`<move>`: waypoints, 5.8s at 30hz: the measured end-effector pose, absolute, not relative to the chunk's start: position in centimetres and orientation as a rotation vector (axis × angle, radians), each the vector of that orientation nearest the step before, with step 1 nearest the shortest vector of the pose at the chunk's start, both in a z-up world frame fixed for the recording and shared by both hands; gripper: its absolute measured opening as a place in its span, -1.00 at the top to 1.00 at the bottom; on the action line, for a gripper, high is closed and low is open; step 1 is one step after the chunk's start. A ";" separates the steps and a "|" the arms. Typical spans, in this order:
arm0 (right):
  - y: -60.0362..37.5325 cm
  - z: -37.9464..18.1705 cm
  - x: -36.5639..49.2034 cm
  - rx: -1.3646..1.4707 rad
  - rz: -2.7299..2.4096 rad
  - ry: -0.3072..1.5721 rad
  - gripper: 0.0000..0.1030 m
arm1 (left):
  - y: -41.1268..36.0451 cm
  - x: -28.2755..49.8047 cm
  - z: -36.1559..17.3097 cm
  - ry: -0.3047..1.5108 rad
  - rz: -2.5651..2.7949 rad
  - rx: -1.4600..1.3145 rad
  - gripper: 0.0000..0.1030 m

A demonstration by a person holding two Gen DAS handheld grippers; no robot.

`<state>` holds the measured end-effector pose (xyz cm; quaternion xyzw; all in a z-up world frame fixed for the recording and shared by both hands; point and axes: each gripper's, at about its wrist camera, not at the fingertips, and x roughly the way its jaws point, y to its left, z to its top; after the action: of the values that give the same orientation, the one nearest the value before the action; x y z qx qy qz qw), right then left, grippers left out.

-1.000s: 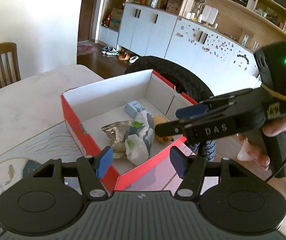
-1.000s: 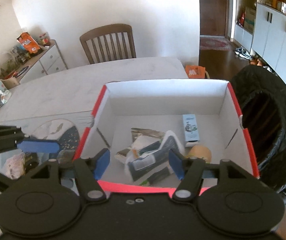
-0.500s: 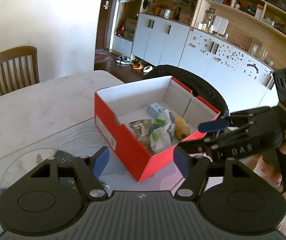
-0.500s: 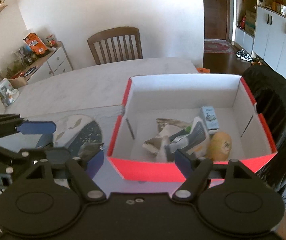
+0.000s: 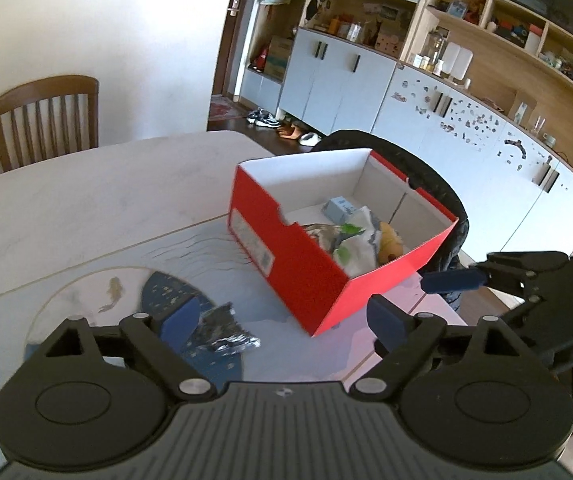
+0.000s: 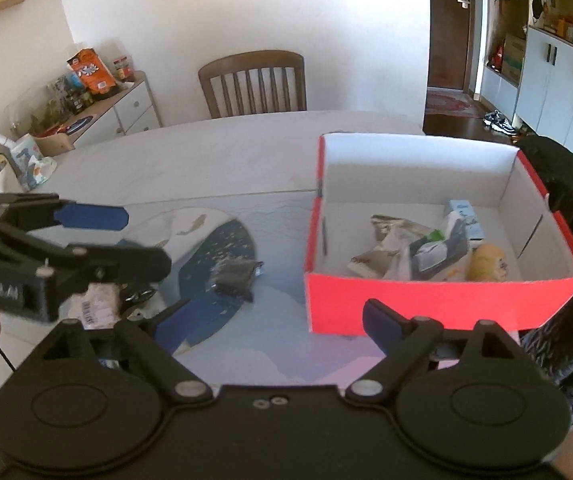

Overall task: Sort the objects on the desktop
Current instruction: 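Withdraw both grippers from the box toward the remaining items on the table, then grasp the white printed snack bag with the left gripper while the right gripper grasps the blue wrapper bar, then carry the white snack bag and blue bar with both grippers over the red shoebox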

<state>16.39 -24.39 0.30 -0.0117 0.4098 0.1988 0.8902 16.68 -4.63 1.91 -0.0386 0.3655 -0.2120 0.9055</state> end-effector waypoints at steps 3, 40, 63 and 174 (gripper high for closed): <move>-23.3 0.0 15.9 -0.042 0.415 0.848 -0.78 | -3.0 16.3 1.7 0.755 -0.416 -0.087 -0.92; -9.6 -7.7 8.2 -0.126 0.507 0.920 -0.62 | 5.7 14.3 -5.0 0.964 -0.076 -0.203 -0.96; -6.4 -10.0 9.4 -0.189 0.584 0.958 -0.01 | 5.4 16.2 -6.9 1.003 0.026 -0.207 -0.88; -40.3 0.1 26.8 0.077 0.303 0.838 0.27 | -20.0 29.5 2.5 0.816 -0.298 -0.018 0.11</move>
<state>26.80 -40.34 0.14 0.0370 0.4050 0.1467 0.9017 29.54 -20.03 2.52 -0.0089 0.3951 -0.1446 0.9071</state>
